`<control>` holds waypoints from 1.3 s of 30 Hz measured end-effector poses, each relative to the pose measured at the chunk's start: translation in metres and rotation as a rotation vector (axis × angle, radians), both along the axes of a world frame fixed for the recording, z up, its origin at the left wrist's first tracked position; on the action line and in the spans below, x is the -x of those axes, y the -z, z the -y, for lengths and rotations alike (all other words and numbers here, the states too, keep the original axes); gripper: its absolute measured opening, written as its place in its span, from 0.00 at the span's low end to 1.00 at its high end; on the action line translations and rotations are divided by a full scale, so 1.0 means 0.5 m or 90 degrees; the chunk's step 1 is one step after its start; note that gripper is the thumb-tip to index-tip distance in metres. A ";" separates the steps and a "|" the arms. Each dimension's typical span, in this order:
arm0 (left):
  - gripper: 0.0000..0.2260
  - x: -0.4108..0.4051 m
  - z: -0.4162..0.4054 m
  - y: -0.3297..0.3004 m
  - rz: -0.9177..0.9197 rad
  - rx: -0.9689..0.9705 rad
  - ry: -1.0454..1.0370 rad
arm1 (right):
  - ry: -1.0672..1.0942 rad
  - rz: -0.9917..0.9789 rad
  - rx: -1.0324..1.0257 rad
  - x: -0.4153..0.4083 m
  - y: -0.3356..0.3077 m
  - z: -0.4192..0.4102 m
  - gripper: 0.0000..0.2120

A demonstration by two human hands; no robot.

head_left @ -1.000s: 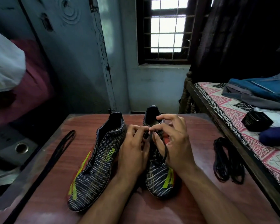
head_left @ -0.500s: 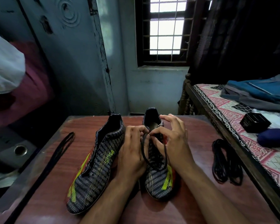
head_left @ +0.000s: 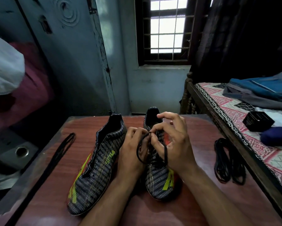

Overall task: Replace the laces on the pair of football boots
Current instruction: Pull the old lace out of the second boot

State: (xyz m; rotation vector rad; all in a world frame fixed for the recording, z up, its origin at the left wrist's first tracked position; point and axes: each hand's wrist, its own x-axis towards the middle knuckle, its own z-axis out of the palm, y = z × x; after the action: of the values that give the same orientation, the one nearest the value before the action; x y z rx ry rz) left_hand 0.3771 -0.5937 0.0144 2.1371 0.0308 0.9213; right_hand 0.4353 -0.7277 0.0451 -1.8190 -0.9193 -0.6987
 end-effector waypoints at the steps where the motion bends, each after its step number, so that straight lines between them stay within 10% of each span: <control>1: 0.06 0.000 0.002 -0.001 -0.002 -0.007 -0.011 | 0.000 -0.005 0.000 -0.003 0.000 0.002 0.06; 23: 0.05 -0.006 0.024 -0.014 0.163 0.156 -0.039 | 0.022 -0.064 0.071 -0.038 0.020 0.019 0.16; 30: 0.01 0.000 -0.003 -0.024 0.203 0.116 -0.091 | -0.159 -0.442 -0.146 -0.067 -0.004 0.046 0.12; 39: 0.31 0.000 -0.023 -0.017 0.039 -0.017 -0.055 | -0.249 -0.554 -0.313 -0.079 -0.016 0.060 0.14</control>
State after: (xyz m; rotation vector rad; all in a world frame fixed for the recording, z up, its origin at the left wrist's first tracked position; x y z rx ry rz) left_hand 0.3772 -0.5820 0.0229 2.1447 0.0817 1.0431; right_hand 0.4750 -0.7575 0.0533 -1.2405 -0.4276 0.1354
